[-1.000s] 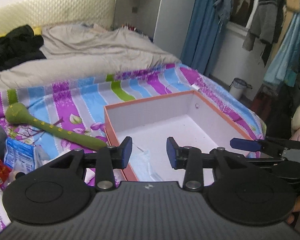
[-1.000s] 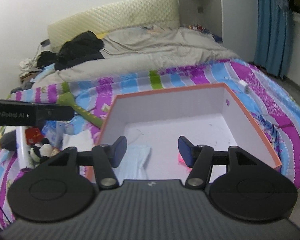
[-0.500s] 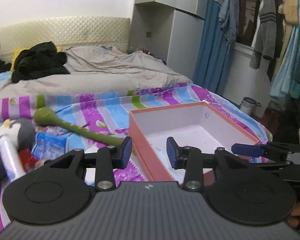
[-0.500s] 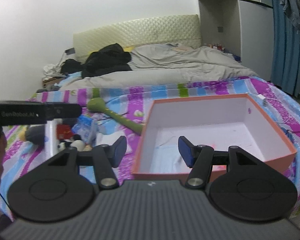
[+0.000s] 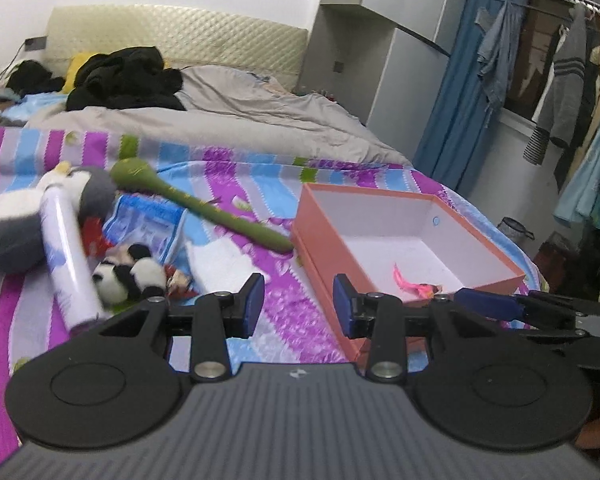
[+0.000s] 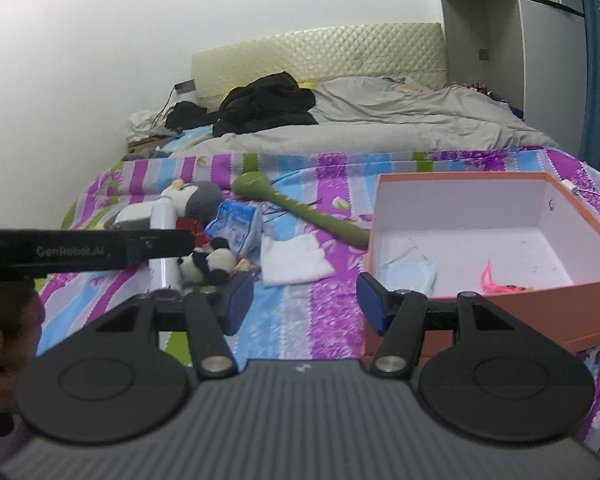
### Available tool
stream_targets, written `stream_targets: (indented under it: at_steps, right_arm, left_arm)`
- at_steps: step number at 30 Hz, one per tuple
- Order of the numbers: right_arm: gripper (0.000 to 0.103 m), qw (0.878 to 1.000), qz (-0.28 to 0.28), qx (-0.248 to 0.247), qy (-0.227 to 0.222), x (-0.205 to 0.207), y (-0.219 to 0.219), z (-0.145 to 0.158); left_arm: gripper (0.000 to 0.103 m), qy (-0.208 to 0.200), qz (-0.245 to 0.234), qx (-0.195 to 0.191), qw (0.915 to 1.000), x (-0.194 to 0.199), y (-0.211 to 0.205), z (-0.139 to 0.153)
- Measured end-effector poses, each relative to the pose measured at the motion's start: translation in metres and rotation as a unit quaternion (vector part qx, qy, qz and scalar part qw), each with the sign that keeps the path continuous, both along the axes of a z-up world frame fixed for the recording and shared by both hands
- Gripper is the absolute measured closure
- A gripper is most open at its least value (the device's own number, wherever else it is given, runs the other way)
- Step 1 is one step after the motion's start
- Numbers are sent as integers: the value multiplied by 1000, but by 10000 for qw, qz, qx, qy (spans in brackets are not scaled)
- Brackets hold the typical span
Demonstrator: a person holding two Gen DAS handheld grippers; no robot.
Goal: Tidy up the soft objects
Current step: 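Move both open tools back toward the items on the bed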
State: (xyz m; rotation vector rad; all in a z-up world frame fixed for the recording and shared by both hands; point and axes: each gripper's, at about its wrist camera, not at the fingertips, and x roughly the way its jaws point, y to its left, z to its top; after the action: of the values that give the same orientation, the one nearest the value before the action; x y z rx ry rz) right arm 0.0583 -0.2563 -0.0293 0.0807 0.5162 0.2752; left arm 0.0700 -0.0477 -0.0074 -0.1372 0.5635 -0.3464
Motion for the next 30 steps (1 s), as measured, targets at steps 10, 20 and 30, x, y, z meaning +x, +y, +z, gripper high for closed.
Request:
stream_targets:
  at_steps: [10,20,30]
  right_arm:
    - [43,9984,421,-16,364,-15,35,-29]
    - [43,9960,704,-147,530,-3,60,-45]
    - [43,9938,770,-128,788,33,76,-65]
  left_arm:
    - [60,384,644,71,9972,-43,43,-37]
    - [60,656,1155,252,9908,-38,81,-58]
    - [59,929,1250,464,9867,3,98,-80]
